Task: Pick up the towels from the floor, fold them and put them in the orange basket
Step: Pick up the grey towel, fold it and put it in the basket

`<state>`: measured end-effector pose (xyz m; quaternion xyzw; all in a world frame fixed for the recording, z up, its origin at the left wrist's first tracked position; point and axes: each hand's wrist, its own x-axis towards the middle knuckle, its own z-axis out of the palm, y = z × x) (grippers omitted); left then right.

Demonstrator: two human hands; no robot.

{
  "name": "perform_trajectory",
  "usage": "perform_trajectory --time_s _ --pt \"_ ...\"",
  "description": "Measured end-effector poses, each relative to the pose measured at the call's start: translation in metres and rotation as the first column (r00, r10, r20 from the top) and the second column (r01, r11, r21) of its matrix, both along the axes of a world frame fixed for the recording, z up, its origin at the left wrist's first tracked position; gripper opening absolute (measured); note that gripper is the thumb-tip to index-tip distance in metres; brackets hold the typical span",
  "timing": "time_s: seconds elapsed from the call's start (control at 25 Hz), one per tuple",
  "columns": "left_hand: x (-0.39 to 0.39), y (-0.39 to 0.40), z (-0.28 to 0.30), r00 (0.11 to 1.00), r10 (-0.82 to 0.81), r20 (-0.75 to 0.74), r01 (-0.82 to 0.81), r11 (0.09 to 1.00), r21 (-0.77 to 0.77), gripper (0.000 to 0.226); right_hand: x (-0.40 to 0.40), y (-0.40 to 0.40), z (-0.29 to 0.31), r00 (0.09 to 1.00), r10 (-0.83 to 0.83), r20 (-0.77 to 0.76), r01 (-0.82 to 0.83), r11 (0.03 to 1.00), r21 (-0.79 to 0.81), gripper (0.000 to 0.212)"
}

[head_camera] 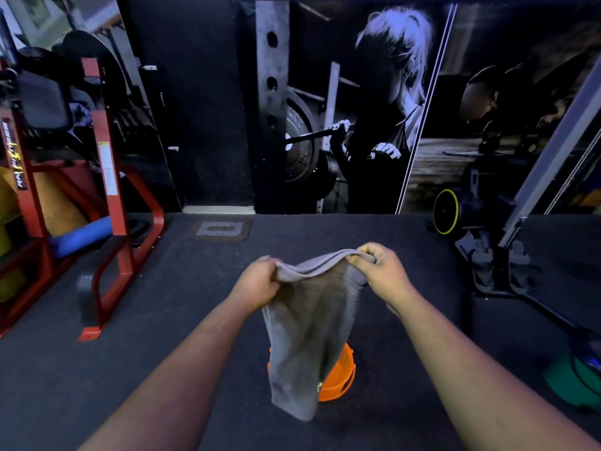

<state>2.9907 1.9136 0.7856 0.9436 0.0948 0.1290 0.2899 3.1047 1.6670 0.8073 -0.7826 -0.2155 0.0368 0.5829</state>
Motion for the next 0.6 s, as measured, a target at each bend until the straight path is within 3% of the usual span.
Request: perform_trajectory --time_s 0.08,0.12,0.2,0.28,0.36,0.4,0.48,0.52,0.6 --pt "-0.003 -0.001 0.009 0.997 0.053 0.060 -0.030 0.944 -0.329 0.027 -0.003 -0.001 0.000 0.998 -0.028 -0.057 0.044 0.955 0.293 0.016" --pt "-0.005 -0.006 0.016 0.996 0.040 0.085 0.009 0.860 -0.510 0.025 -0.006 -0.001 0.000 0.994 -0.023 -0.106 0.069 0.891 0.449 0.022" --pt "-0.004 -0.025 0.029 0.992 0.046 0.115 0.050 0.700 -0.712 0.021 -0.015 -0.001 -0.011 0.977 0.084 -0.196 0.050 0.802 0.595 0.055" --pt "0.001 -0.046 0.045 0.985 0.080 0.150 0.068 0.620 -0.781 0.018 -0.032 -0.002 -0.032 0.950 0.223 -0.217 -0.112 0.896 0.430 0.081" --pt "0.008 -0.057 0.063 0.973 0.117 0.200 0.105 0.546 -0.831 0.019 -0.043 -0.002 -0.050 0.940 0.268 -0.209 -0.232 0.955 0.183 0.062" --pt "0.009 -0.057 0.070 0.964 0.136 0.227 0.137 0.476 -0.869 0.018 -0.042 -0.001 -0.054 0.946 0.258 -0.195 -0.228 0.959 0.166 0.043" --pt "0.004 -0.051 0.069 0.959 0.126 0.256 0.218 0.253 -0.943 0.025 -0.039 0.005 -0.046 0.946 0.243 -0.216 -0.175 0.940 0.292 0.025" --pt "-0.002 -0.047 0.058 0.962 0.071 0.264 0.248 0.178 -0.952 0.045 -0.037 0.007 -0.037 0.943 0.243 -0.228 -0.151 0.921 0.358 0.025" --pt "-0.019 -0.048 0.025 0.980 -0.087 0.178 0.190 0.162 -0.968 0.086 -0.033 0.015 -0.019 0.944 0.234 -0.234 -0.116 0.896 0.429 0.028"
